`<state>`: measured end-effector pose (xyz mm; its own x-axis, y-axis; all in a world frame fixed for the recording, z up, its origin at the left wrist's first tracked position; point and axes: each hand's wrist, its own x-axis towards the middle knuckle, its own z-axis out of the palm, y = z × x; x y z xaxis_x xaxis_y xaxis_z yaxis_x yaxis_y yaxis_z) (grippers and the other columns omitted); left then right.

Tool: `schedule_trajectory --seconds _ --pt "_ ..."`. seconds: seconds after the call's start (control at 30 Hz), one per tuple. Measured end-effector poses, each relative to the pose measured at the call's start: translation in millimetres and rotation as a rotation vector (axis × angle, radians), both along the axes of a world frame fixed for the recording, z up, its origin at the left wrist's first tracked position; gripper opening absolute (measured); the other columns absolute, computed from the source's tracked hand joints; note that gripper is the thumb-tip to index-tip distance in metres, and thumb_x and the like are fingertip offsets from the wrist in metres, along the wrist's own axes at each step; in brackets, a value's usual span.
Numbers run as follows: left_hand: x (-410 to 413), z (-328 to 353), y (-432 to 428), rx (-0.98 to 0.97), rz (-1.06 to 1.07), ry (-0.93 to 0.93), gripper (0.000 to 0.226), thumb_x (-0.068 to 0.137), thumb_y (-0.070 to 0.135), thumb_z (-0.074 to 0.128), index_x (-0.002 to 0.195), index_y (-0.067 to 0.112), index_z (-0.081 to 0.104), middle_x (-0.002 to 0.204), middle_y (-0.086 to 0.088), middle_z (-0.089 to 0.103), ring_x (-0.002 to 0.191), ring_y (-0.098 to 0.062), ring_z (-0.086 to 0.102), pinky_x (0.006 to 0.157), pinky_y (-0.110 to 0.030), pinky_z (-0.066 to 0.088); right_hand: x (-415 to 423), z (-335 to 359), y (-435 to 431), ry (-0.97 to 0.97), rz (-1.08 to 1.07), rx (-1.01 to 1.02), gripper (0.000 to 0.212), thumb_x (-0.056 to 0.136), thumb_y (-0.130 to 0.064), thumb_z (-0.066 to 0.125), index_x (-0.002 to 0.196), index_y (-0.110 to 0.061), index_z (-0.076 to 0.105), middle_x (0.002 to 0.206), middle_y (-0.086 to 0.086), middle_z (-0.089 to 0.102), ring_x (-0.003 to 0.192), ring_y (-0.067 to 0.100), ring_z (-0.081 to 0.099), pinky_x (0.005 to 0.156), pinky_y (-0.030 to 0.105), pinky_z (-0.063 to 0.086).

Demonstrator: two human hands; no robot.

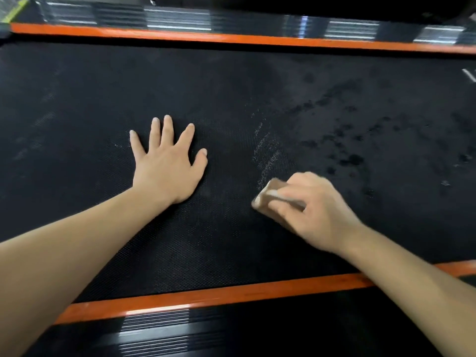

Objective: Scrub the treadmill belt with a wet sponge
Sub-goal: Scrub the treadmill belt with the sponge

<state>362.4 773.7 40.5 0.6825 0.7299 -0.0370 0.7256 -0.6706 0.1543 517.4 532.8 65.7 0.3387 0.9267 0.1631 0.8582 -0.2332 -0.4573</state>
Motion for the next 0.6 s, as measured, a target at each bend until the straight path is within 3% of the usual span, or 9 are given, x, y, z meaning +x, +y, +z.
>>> schedule_trajectory --seconds 0.13,0.27,0.37,0.47,0.6 --pt "-1 1 -1 -0.009 -0.002 -0.018 0.068 0.102 0.061 0.021 0.163 0.031 0.016 0.172 -0.013 0.002 0.158 -0.029 -0.008 0.122 -0.063 -0.008 18 1 0 -0.028 -0.224 -0.006 0.036 0.095 -0.047 0.050 0.073 -0.021 0.064 0.072 -0.010 0.046 0.077 0.017 0.051 0.068 0.034 0.037" --pt "0 1 -2 -0.005 -0.006 -0.028 0.066 0.102 0.060 0.023 0.162 0.031 0.020 0.171 -0.014 0.006 0.158 -0.030 -0.005 0.122 -0.064 -0.008 -29 3 -30 0.076 0.053 -0.037 0.033 0.094 -0.054 0.050 0.083 -0.030 0.072 0.075 -0.015 0.041 0.077 0.007 0.042 0.068 0.036 0.038" --pt "-1 5 -5 -0.013 -0.024 -0.063 0.061 0.104 0.053 0.029 0.159 0.028 0.031 0.170 -0.013 0.014 0.158 -0.031 0.001 0.123 -0.063 -0.005 -8 7 -35 0.067 0.042 -0.067 0.021 0.094 -0.053 0.049 0.103 -0.046 0.067 0.079 -0.019 0.047 0.083 0.002 0.043 0.077 0.034 0.038" --pt "-2 13 -18 -0.038 -0.079 -0.112 0.053 0.105 0.044 0.037 0.153 0.024 0.042 0.168 -0.013 0.022 0.158 -0.031 0.008 0.123 -0.063 -0.002 7 8 -32 0.055 -0.114 -0.066 0.026 0.095 -0.047 0.051 0.097 -0.039 0.076 0.083 -0.013 0.054 0.091 0.012 0.050 0.084 0.037 0.041" --pt "6 11 -64 -0.093 -0.145 -0.095 0.054 0.105 0.046 0.036 0.156 0.029 0.035 0.171 -0.011 0.013 0.158 -0.031 0.001 0.123 -0.061 -0.006 -22 9 -56 0.149 0.115 -0.121 0.029 0.090 -0.058 0.047 0.096 -0.043 0.070 0.086 -0.018 0.049 0.090 0.004 0.044 0.090 0.035 0.036"
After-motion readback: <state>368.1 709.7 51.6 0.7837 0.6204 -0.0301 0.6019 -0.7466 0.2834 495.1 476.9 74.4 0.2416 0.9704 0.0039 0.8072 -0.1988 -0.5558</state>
